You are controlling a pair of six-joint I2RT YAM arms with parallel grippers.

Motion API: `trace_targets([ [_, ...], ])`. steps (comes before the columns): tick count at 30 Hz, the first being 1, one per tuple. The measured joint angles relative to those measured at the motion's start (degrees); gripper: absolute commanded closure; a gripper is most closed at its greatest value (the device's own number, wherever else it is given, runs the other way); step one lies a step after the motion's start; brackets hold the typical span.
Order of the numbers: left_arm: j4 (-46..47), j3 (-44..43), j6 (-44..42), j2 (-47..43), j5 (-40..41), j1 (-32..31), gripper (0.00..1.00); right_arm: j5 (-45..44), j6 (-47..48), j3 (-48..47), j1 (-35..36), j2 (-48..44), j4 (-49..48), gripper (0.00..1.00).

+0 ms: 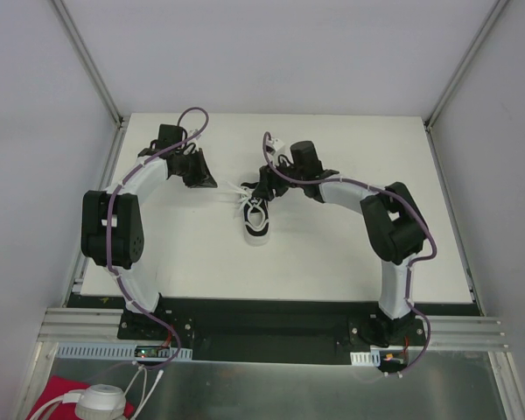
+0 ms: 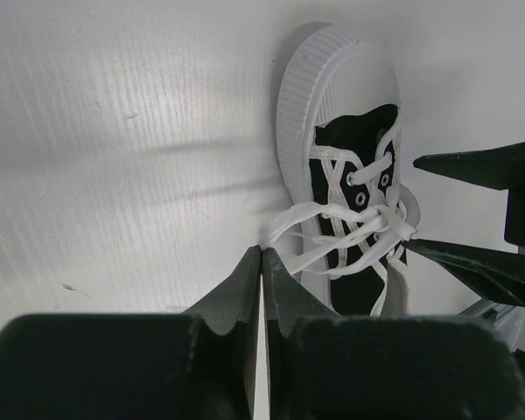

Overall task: Tie the shoes
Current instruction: Tie the shoelace on the shoe.

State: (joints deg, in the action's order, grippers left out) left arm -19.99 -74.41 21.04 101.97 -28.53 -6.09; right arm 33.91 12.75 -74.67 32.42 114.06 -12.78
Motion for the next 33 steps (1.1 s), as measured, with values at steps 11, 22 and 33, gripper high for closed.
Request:
trace_targets([
  [11,0.00,0.00,0.00,0.00,0.00,0.00,1.00,-0.26,-0.15,0.87,-0.96,-1.99,-0.59,0.03],
  [22,-0.02,0.00,0.00,0.00,0.02,0.00,1.00,-5.16,4.02,7.45,-1.25,-6.67,-2.03,0.03],
  [33,-0.02,0.00,0.00,0.00,0.02,-0.63,1.00,-5.60,9.97,5.90,-2.36,-6.58,2.91,0.44],
])
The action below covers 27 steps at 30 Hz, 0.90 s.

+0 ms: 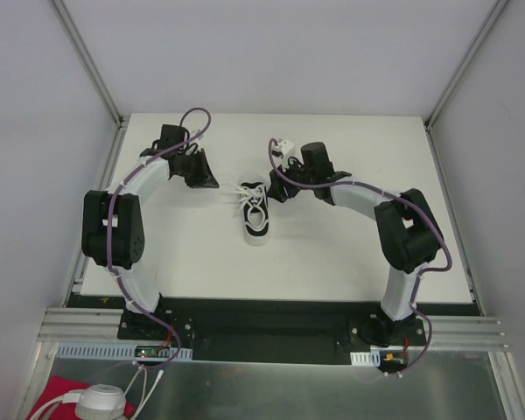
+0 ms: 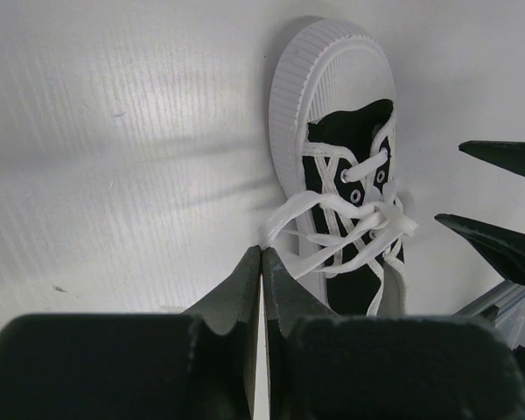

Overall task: Tie the shoes
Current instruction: Tie the shoelace on the shoe.

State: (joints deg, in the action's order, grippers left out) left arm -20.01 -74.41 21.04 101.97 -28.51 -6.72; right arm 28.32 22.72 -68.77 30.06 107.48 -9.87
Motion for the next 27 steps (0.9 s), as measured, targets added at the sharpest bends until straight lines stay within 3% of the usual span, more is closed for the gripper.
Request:
trace_targets([
  [16,0.00,0.00,0.00,0.02,-0.02,-0.48,1.00,2.80,3.89,-6.73,2.69,4.24,6.36,0.44],
  [27,0.00,0.00,0.00,0.02,-0.02,-0.48,1.00,3.87,3.61,-8.70,2.71,5.86,7.41,0.64],
])
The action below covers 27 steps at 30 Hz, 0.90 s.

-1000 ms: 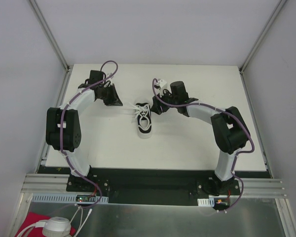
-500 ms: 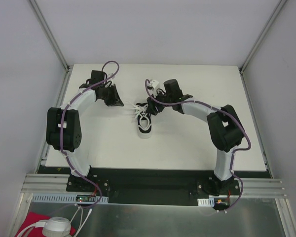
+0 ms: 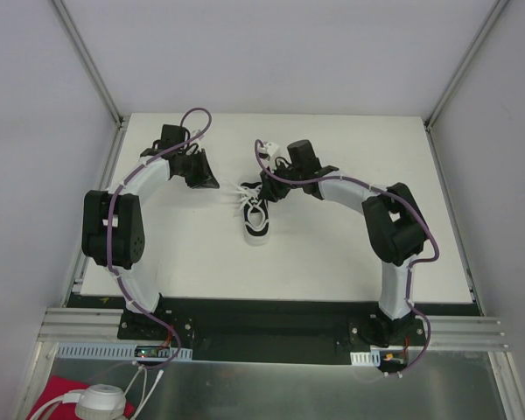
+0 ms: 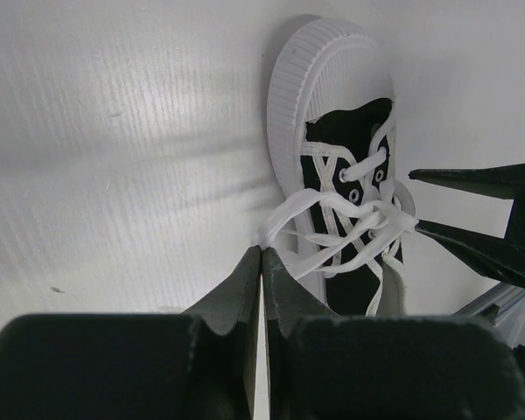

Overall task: Tie the shoes
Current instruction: Tie the shoelace on the shoe.

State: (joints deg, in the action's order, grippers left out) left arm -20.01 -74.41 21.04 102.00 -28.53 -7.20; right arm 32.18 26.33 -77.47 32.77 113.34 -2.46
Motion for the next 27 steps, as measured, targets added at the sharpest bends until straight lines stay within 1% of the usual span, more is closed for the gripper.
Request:
trace_targets([
  [1,0.00,0.00,0.00,0.00,0.00,0.00,1.00,0.04,-0.02,-0.02,0.00,0.04,0.00,0.69],
  [3,0.00,0.00,0.00,0.00,0.00,0.00,1.00,0.20,-0.13,-0.11,0.00,0.11,0.02,0.71],
  [4,0.00,0.00,0.00,0.00,0.02,0.02,1.00,0.24,-0.22,-0.11,0.00,0.11,0.07,0.75],
  [8,0.00,0.00,0.00,0.00,0.02,0.00,1.00,0.31,-0.42,-0.11,0.00,0.20,0.17,0.80],
  [11,0.00,0.00,0.00,0.00,0.02,0.00,1.00,0.68,-0.55,-0.11,0.00,0.24,0.20,0.87],
  [13,0.00,0.00,0.00,0.00,0.00,0.02,1.00,1.14,-0.66,-0.11,0.00,0.24,0.20,0.99],
  [27,0.00,0.02,0.00,0.04,0.55,0.13,1.00,1.33,-1.49,0.17,0.00,0.24,-0.28,0.99],
])
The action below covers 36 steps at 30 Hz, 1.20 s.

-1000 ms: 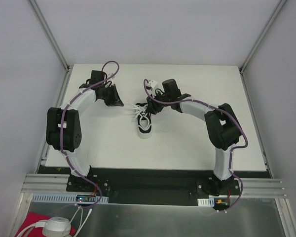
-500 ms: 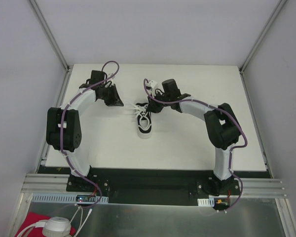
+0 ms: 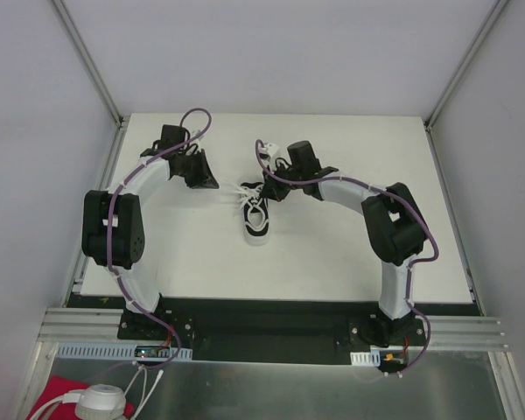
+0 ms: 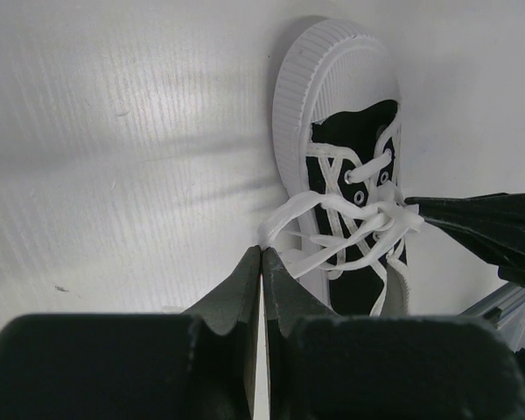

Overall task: Tie the shoes
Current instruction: Tie the shoelace on the shoe.

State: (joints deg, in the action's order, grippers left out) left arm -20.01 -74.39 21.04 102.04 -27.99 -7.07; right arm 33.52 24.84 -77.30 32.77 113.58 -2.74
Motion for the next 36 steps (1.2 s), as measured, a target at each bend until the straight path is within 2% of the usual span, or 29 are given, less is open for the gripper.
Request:
trace_targets([
  [36,0.20,6.84,0.22,-2.10,1.68,1.92,1.00,-6.86,-7.98,10.93,-2.21,-6.12,-12.11,1.00],
])
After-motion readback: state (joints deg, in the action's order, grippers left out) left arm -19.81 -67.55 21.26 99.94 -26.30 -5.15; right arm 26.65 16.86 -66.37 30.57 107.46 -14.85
